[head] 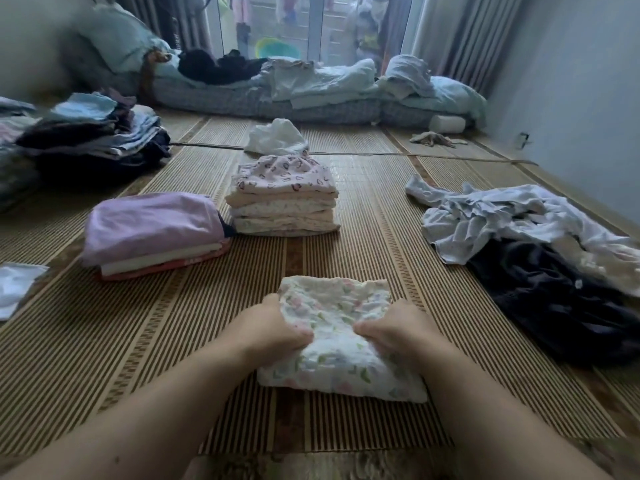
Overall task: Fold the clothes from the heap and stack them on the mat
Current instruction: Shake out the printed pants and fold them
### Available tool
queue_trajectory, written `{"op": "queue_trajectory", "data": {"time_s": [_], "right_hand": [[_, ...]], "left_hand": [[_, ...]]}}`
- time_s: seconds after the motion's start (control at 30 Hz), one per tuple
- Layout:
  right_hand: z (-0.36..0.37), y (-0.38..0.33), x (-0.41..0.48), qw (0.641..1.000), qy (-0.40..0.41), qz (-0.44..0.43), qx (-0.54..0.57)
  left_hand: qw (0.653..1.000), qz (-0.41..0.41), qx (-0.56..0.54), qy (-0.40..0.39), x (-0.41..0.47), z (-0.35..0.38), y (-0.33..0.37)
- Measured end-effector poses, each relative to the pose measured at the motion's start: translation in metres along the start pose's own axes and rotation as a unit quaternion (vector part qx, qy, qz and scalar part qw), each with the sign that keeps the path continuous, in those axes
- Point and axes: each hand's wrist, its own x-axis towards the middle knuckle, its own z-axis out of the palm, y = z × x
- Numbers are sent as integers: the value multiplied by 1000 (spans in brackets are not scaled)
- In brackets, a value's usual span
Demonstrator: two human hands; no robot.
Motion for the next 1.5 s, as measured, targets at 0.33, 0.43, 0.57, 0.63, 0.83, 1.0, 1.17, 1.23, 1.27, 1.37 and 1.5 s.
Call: {"op": "queue_trajectory", "data": {"time_s": [0.33, 0.43, 0.57, 0.63, 0.83, 1.0, 1.17, 1.23, 1.27, 1.37, 1.5], "right_hand": [[-21, -3, -18, 987, -77, -121, 79], [-17, -5, -27, 976, -93, -172, 100], [-15, -23, -36, 962, -57, -217, 158], [-18, -47, -37, 948, -45, -253, 189], [-8, -184, -12, 903, -82, -366, 211], [30, -298, 27, 898, -39, -426, 108], [77, -350, 81, 903, -14, -430, -22], [99, -357, 100, 912, -34, -403, -73], [109, -359, 108, 912, -40, -391, -115], [128, -362, 124, 911, -46, -357, -201], [127, -356, 123, 906, -48, -372, -195]], "left_hand": [[957, 69, -264, -103, -15, -11, 1], [945, 85, -302, -90, -19, -17, -2], [914, 119, -382, -66, -24, -44, -11], [902, 148, -403, -36, -24, -68, -22], [904, 148, -376, 137, -5, -162, -81], [898, 121, -355, 229, 37, -219, -125], [936, 24, -205, 286, 102, -228, -160], [955, -37, -118, 270, 124, -217, -175], [960, -67, -95, 254, 133, -211, -181], [966, -140, -20, 218, 145, -198, -190], [966, -126, -11, 226, 137, -197, -186]]}}
